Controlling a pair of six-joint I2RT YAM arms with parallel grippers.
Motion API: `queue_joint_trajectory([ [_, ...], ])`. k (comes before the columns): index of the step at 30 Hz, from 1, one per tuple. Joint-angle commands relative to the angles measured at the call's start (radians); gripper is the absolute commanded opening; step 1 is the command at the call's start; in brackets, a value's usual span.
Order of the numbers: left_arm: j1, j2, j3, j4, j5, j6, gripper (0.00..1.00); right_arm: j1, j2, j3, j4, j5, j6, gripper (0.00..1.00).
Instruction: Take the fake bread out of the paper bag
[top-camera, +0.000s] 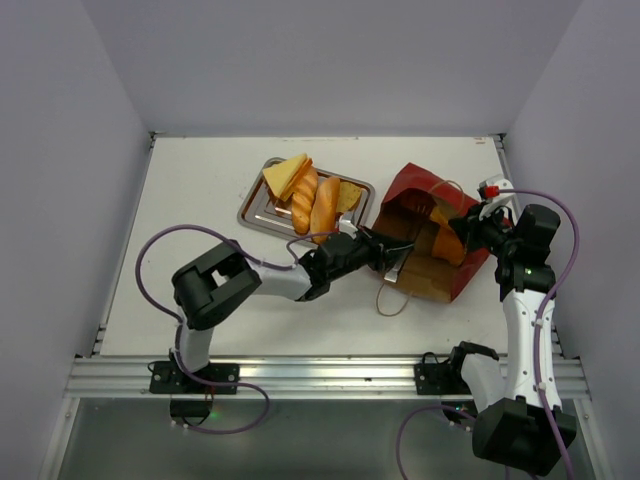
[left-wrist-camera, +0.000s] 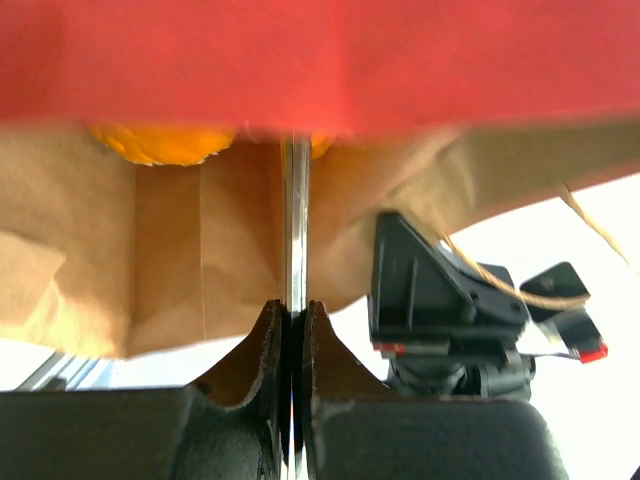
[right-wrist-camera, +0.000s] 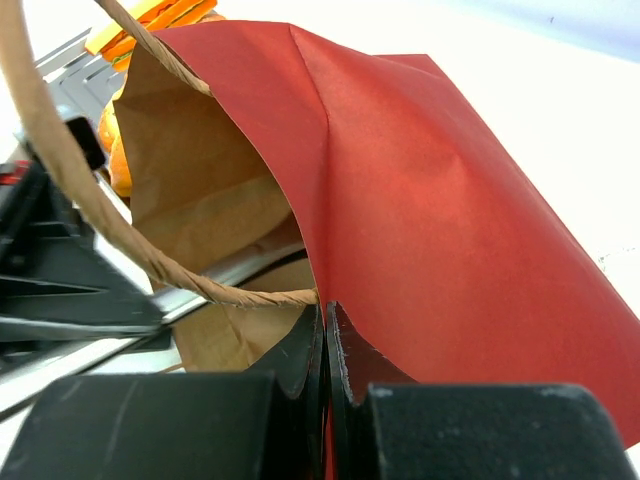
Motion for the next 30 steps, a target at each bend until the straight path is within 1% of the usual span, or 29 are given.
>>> queue_joint_trajectory([
  [1, 0.008, -0.108, -0.056, 0.085, 0.010, 0.056, 0.00, -0.002, -0.013, -0.003, 0.026, -0.009, -0.004, 0.02],
  [10, 0.007, -0.160, -0.129, 0.096, 0.037, 0.082, 0.00, -0.001, -0.009, -0.003, 0.030, -0.003, -0.003, 0.02],
  [15, 0.005, -0.193, -0.142, 0.091, 0.091, 0.141, 0.00, -0.001, -0.007, -0.003, 0.030, -0.002, -0.004, 0.01],
  [17, 0.005, -0.219, -0.155, 0.093, 0.112, 0.170, 0.00, -0.001, -0.006, -0.003, 0.030, 0.000, -0.006, 0.02],
  [26, -0.007, -0.389, -0.314, 0.060, 0.154, 0.266, 0.00, -0.002, -0.004, -0.003, 0.031, 0.000, -0.004, 0.01],
  [30, -0.013, -0.449, -0.350, 0.034, 0.174, 0.309, 0.00, -0.001, -0.006, -0.004, 0.031, 0.000, -0.004, 0.01],
])
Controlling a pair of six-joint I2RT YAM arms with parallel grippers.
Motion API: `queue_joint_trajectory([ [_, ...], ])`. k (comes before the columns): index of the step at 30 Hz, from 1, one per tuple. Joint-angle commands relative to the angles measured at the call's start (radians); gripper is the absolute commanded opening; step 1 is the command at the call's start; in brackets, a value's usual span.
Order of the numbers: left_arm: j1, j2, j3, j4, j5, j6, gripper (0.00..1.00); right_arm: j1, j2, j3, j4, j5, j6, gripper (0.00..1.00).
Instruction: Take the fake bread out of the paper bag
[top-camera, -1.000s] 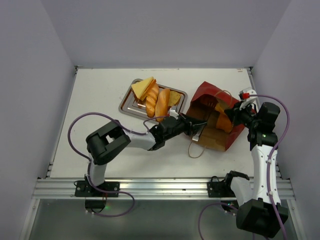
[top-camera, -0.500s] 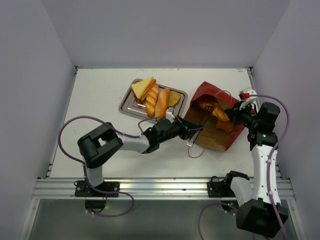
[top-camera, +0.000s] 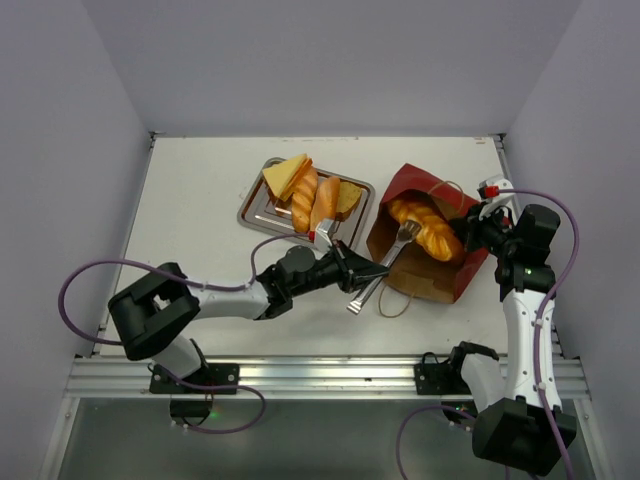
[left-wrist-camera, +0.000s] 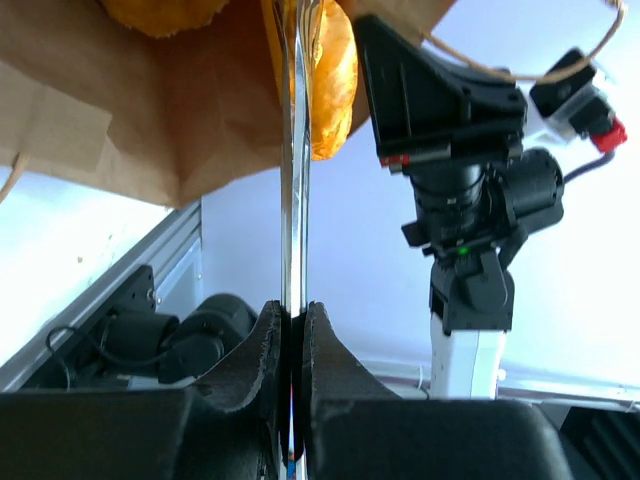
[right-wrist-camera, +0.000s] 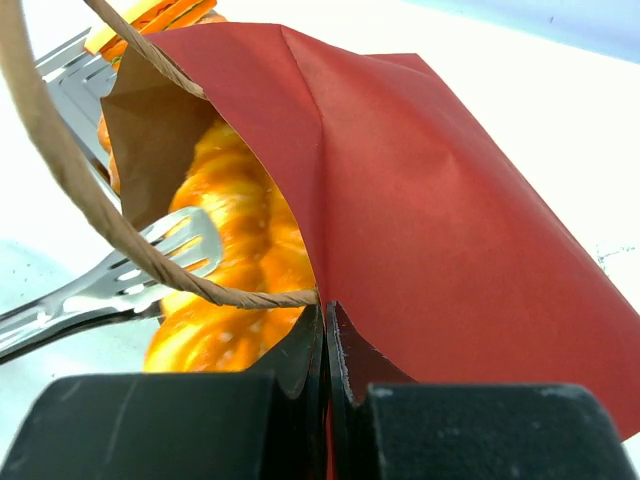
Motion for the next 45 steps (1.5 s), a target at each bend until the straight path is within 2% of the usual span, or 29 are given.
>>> queue_joint_trajectory([
  [1, -0.010, -0.087, -0.013, 0.035, 0.041, 0.087, 0.00, -0.002, -0.004, -0.005, 0.031, -0.003, -0.005, 0.01],
  [5, -0.025, -0.132, -0.022, -0.007, 0.090, 0.142, 0.00, -0.001, -0.004, -0.003, 0.029, -0.001, -0.003, 0.01],
  [11, -0.045, -0.249, -0.112, -0.091, 0.126, 0.224, 0.00, -0.001, -0.004, -0.003, 0.029, -0.001, -0.003, 0.01],
  [17, -0.050, -0.394, -0.192, -0.203, 0.207, 0.351, 0.00, -0.002, -0.007, -0.003, 0.031, -0.001, -0.005, 0.02],
  [20, -0.054, -0.533, -0.247, -0.237, 0.239, 0.406, 0.00, -0.002, -0.010, -0.003, 0.031, -0.001, -0.005, 0.02],
  [23, -0.056, -0.669, -0.283, -0.367, 0.230, 0.487, 0.00, -0.002, -0.009, -0.003, 0.031, -0.003, -0.005, 0.01],
  [24, -0.056, -0.766, -0.284, -0.471, 0.224, 0.507, 0.00, -0.001, -0.009, -0.003, 0.031, -0.004, -0.003, 0.01],
  [26, -0.054, -0.915, -0.275, -0.572, 0.198, 0.575, 0.00, -0.001, -0.010, -0.003, 0.032, -0.003, -0.005, 0.01],
  [27, -0.053, -0.966, -0.269, -0.676, 0.184, 0.589, 0.00, -0.002, -0.009, -0.003, 0.032, -0.004, -0.005, 0.01],
  [29, -0.051, -1.084, -0.240, -0.775, 0.129, 0.625, 0.00, -0.001, -0.010, -0.003, 0.031, -0.004, -0.005, 0.02],
  [32, -0.050, -1.166, -0.200, -0.942, 0.043, 0.647, 0.00, -0.001, -0.012, -0.005, 0.032, -0.006, -0.003, 0.01],
  [35, -0.047, -1.169, -0.154, -1.002, -0.061, 0.644, 0.00, -0.001, -0.012, -0.005, 0.032, -0.007, -0.002, 0.02],
  [39, -0.017, -1.065, -0.094, -0.906, -0.138, 0.626, 0.00, -0.002, -0.012, -0.005, 0.034, -0.009, -0.002, 0.02],
  [42, 0.109, -0.918, -0.057, -0.774, -0.092, 0.574, 0.00, -0.002, -0.012, -0.003, 0.032, -0.010, -0.003, 0.02],
  [43, 0.201, -0.883, -0.048, -0.733, -0.040, 0.548, 0.00, -0.001, -0.013, -0.003, 0.034, -0.009, -0.003, 0.02],
  [44, 0.238, -0.826, -0.049, -0.635, -0.032, 0.521, 0.00, -0.002, -0.013, -0.003, 0.032, -0.009, -0.003, 0.02],
  [45, 0.263, -0.804, -0.048, -0.607, -0.043, 0.485, 0.00, -0.001, -0.015, -0.003, 0.032, -0.009, -0.002, 0.02],
])
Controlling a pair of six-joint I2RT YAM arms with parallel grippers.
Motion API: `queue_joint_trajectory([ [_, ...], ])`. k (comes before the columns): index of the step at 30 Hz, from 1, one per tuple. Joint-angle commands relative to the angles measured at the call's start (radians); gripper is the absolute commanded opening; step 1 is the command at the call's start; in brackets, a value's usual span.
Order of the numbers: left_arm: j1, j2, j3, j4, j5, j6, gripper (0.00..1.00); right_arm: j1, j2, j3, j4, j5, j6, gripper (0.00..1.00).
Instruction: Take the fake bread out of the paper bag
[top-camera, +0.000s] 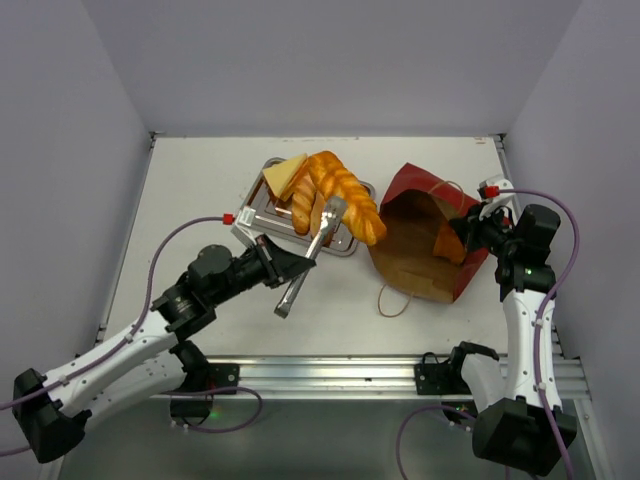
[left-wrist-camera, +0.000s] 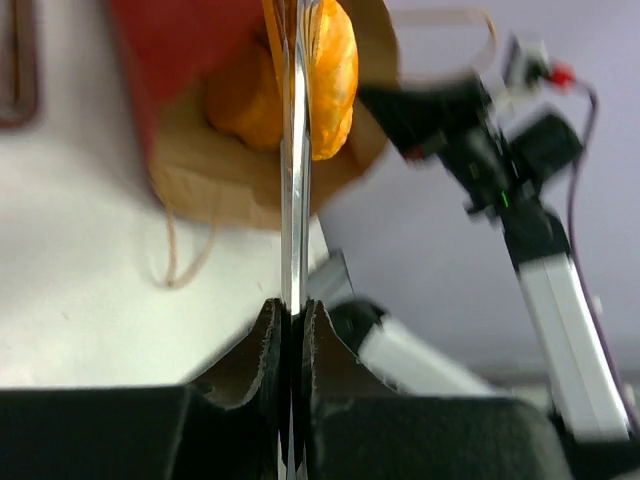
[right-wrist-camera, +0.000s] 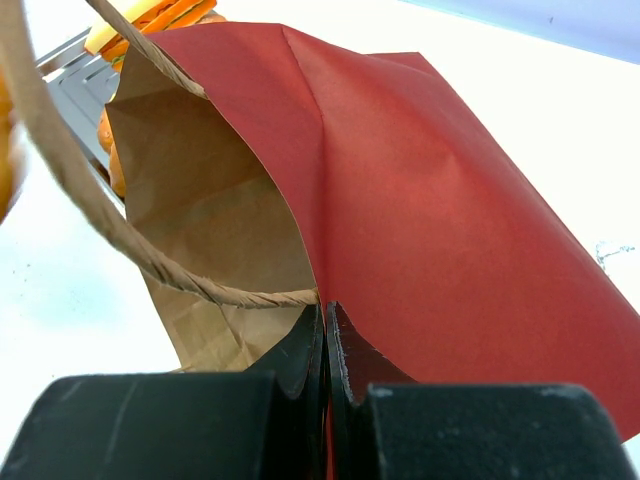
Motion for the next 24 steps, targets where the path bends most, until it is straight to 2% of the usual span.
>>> queue_joint_trajectory([
  [1, 0.127, 0.098, 0.055, 0.266, -0.046, -0.088, 0.00, -0.001, -0.018, -0.004, 0.031, -0.010, -0.002, 0.02],
  [3, 0.156, 0.121, 0.061, 0.290, -0.086, -0.140, 0.00, -0.002, -0.019, -0.006, 0.032, -0.013, -0.002, 0.02],
  [9, 0.245, 0.115, -0.176, 0.542, -0.162, -0.443, 0.00, -0.001, -0.010, -0.003, 0.034, -0.017, -0.006, 0.02],
  [12, 0.265, 0.098, -0.276, 0.617, -0.213, -0.532, 0.00, -0.001, -0.012, -0.003, 0.034, -0.020, -0.006, 0.02],
  [18, 0.353, 0.129, -0.387, 0.755, -0.187, -0.605, 0.00, -0.002, -0.010, -0.005, 0.035, -0.021, -0.005, 0.02],
  [24, 0.383, 0.144, -0.391, 0.709, -0.202, -0.649, 0.00, -0.002, -0.010, -0.005, 0.035, -0.018, -0.006, 0.02],
])
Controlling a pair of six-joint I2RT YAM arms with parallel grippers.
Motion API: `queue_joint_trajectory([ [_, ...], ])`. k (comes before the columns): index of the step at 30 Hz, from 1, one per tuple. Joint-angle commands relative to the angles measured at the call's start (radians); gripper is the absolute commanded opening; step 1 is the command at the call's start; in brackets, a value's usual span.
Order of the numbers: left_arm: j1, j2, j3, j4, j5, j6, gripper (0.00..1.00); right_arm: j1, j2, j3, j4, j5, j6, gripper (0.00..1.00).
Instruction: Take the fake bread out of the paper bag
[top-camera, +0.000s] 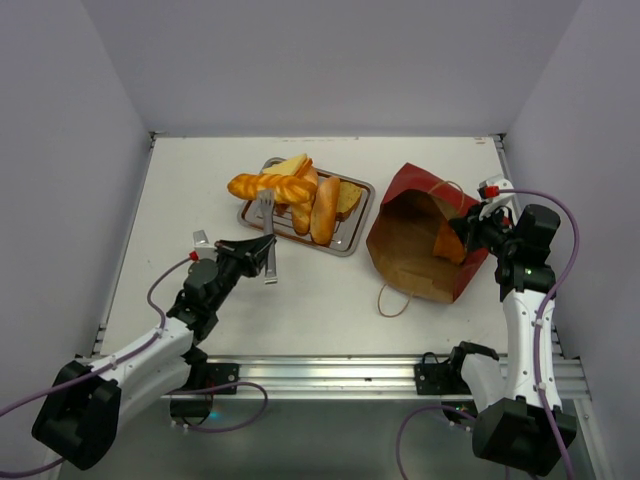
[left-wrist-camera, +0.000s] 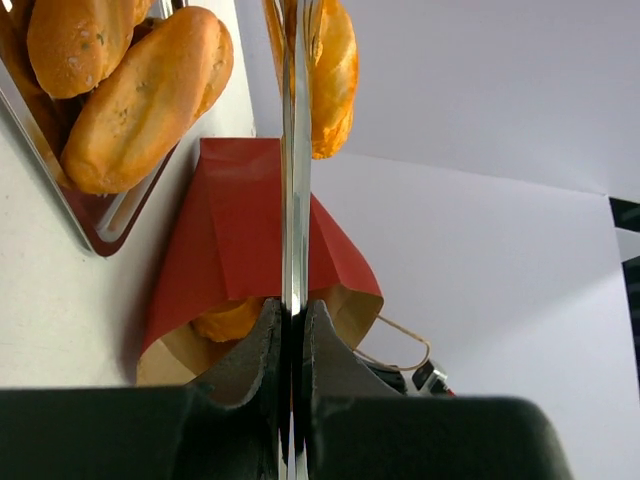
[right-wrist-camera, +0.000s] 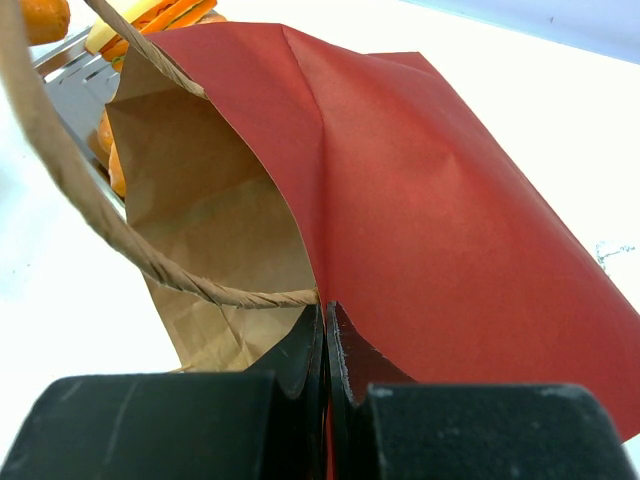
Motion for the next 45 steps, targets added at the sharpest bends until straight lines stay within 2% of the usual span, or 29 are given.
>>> queue_joint_trajectory([
  [1, 0.015, -0.004, 0.007, 0.101, -0.031, -0.055, 0.00, -0.001, -0.010, -0.005, 0.033, -0.017, -0.006, 0.02],
  [11, 0.028, 0.037, -0.033, 0.098, -0.008, -0.143, 0.00, -0.002, -0.008, -0.006, 0.033, -0.014, -0.008, 0.02],
  [20, 0.043, 0.079, -0.037, 0.092, 0.028, -0.158, 0.00, -0.001, -0.010, -0.003, 0.035, -0.016, -0.008, 0.02],
  [35, 0.072, 0.238, -0.030, 0.212, 0.108, -0.150, 0.00, -0.002, -0.013, -0.005, 0.035, -0.011, -0.009, 0.02],
  [45, 0.089, 0.281, -0.031, 0.294, 0.127, -0.149, 0.00, -0.001, -0.011, -0.005, 0.033, -0.013, -0.009, 0.01],
])
